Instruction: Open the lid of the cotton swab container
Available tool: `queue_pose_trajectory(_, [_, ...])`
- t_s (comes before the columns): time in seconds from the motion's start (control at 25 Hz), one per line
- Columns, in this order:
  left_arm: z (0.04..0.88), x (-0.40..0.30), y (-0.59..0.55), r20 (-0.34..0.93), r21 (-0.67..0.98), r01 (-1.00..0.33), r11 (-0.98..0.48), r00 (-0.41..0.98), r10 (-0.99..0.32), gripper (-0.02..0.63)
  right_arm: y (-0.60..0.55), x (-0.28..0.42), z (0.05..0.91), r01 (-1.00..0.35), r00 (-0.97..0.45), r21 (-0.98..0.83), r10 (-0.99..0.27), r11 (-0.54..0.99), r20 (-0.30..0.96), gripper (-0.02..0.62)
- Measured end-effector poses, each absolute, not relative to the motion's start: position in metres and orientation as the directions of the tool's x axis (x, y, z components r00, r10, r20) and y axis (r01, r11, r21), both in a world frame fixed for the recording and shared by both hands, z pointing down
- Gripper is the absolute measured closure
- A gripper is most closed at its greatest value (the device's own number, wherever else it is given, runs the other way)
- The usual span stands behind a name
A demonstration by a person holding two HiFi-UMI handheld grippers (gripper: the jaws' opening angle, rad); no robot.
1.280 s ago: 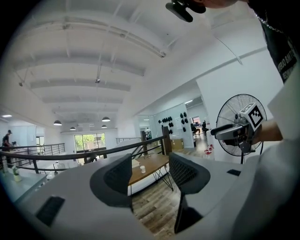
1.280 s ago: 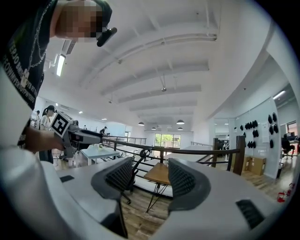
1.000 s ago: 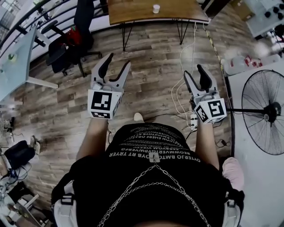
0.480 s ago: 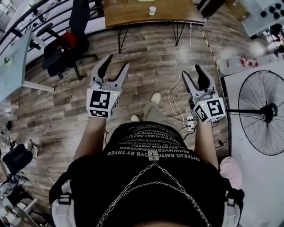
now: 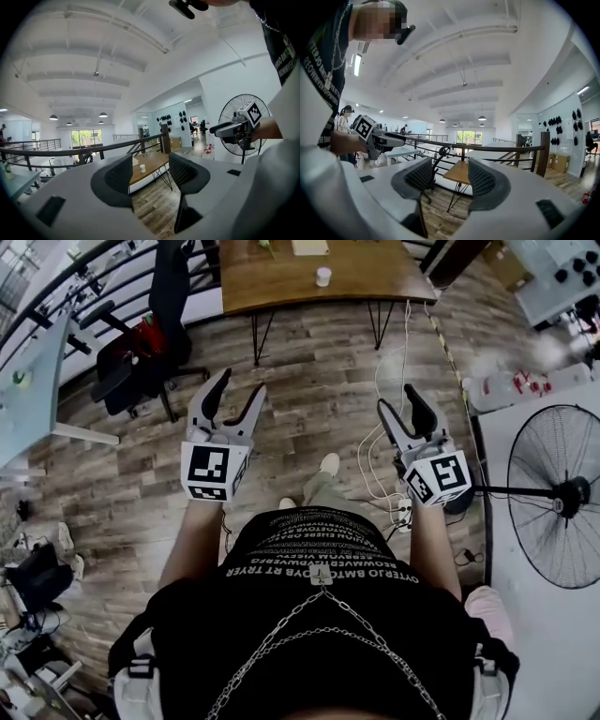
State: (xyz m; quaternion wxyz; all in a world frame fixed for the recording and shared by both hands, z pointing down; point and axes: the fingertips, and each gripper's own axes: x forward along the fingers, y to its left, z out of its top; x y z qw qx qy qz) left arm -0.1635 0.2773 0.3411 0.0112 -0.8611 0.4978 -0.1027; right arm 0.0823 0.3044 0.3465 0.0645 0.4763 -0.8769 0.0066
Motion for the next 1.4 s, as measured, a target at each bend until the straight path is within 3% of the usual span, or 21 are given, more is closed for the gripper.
queue_pose_trajectory(0.8, [0.345,-0.084,0.172,0.203,-0.122,-0.842,-0.525,0.497,-0.844,0.359,0.19,0.143,0.347,-0.813,-0.577,0.029,-0.811,0.582,0.095,0.365])
queue_pose_trajectory(1.4, [0.316,-0.023,0.108,0.147,-0.146,-0.883,-0.446,0.426,-0.893,0.359,0.121,0.207,0.343,-0.769,-0.638,0.014,-0.769,0.639,0.046,0.365])
